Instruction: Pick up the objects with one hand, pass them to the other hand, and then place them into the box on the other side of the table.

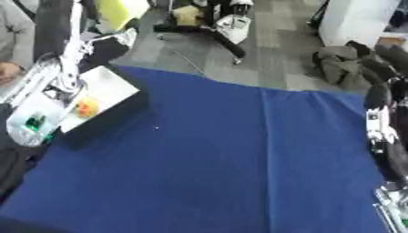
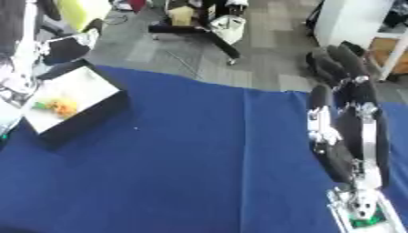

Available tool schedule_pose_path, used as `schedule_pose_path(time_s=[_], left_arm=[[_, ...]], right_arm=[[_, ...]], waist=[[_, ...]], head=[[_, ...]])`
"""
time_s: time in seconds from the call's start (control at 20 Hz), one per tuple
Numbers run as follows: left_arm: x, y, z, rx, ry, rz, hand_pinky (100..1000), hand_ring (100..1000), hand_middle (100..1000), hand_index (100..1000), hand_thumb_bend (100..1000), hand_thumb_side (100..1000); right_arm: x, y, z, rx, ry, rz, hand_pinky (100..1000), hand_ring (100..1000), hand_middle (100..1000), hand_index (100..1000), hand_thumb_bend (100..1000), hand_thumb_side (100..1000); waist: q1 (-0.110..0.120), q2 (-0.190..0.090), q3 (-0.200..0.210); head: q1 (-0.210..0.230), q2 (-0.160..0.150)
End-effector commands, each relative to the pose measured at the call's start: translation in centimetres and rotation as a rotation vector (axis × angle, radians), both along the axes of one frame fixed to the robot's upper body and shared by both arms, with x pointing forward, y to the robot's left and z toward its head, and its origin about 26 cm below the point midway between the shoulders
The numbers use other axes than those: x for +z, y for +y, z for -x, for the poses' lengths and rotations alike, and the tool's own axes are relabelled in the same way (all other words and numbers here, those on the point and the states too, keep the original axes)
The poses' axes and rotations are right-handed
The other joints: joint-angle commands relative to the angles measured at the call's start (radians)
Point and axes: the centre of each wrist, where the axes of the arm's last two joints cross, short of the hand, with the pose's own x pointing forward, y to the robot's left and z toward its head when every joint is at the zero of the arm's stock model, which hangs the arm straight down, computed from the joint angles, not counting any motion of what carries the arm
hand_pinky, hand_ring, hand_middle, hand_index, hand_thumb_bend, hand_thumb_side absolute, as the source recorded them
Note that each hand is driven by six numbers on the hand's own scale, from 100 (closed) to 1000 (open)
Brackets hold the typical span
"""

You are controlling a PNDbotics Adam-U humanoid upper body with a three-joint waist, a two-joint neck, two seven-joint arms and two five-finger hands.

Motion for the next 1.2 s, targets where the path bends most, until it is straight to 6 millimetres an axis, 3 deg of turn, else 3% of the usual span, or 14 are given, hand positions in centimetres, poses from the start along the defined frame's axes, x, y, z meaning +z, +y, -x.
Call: schedule_pose_path(time_s=[0.05,0.2,0.25,0.3,0.4,0.45,0.6,0.7,1.2], left_arm=[[-0.9,5.6,-2.2,0.272,0.089,-0.132,607,474,313,431,178,213],[-3.6,8.7,-3.1,0.425,0.221,-0.178,619,501,344,441,267,249],[-4.6,9.5,-3.2,0.457,0.284,-0.186,639,530,386,486,342,283],[-5.6,10.0,-3.2,0.476,0.356,-0.195,665,573,466,577,482,344],[-6.8,10.6,-3.3,0.491,0.489,-0.212,727,682,624,780,942,563],[-7.2,10.7,-3.3,0.489,0.553,-0.208,762,736,704,848,1000,611],[-7.1,10.5,-3.4,0.460,0.650,-0.184,803,795,792,912,1000,701],[-6.6,10.1,-3.3,0.440,0.640,-0.175,813,806,812,925,1000,707],[-3.9,7.8,-2.6,0.308,0.479,-0.064,832,796,800,906,1000,751]], right_arm=[[0.3,0.1,-0.1,0.006,-0.013,0.019,888,864,875,928,100,655],[0.2,0.1,-0.1,0.010,-0.010,0.028,885,862,874,928,100,652],[0.2,0.1,-0.1,0.012,-0.010,0.031,884,861,874,928,100,651],[0.2,0.1,-0.1,0.014,-0.010,0.034,884,860,873,927,100,652],[0.2,0.1,-0.1,0.016,-0.009,0.039,883,859,873,927,100,652],[0.1,0.1,-0.1,0.017,-0.008,0.042,882,859,873,927,100,653],[-0.1,0.0,0.0,0.020,0.000,0.050,882,857,872,926,100,656],[-0.2,0.0,0.0,0.020,0.005,0.053,881,857,872,926,100,657],[-0.6,0.0,-0.1,0.016,0.017,0.066,880,855,870,923,100,660]], waist=[[0.002,-0.010,-0.005],[0.001,-0.008,-0.008],[0.000,-0.007,-0.008],[0.000,-0.007,-0.007],[0.000,-0.008,-0.006],[0.000,-0.009,-0.006],[-0.001,-0.014,-0.005],[-0.002,-0.016,-0.003],[-0.002,-0.018,0.005]], head=[[0.000,-0.011],[-0.013,-0.012],[-0.016,-0.014],[-0.017,-0.016],[-0.024,-0.016],[-0.028,-0.013],[-0.037,-0.008],[-0.039,-0.008],[-0.045,0.000]])
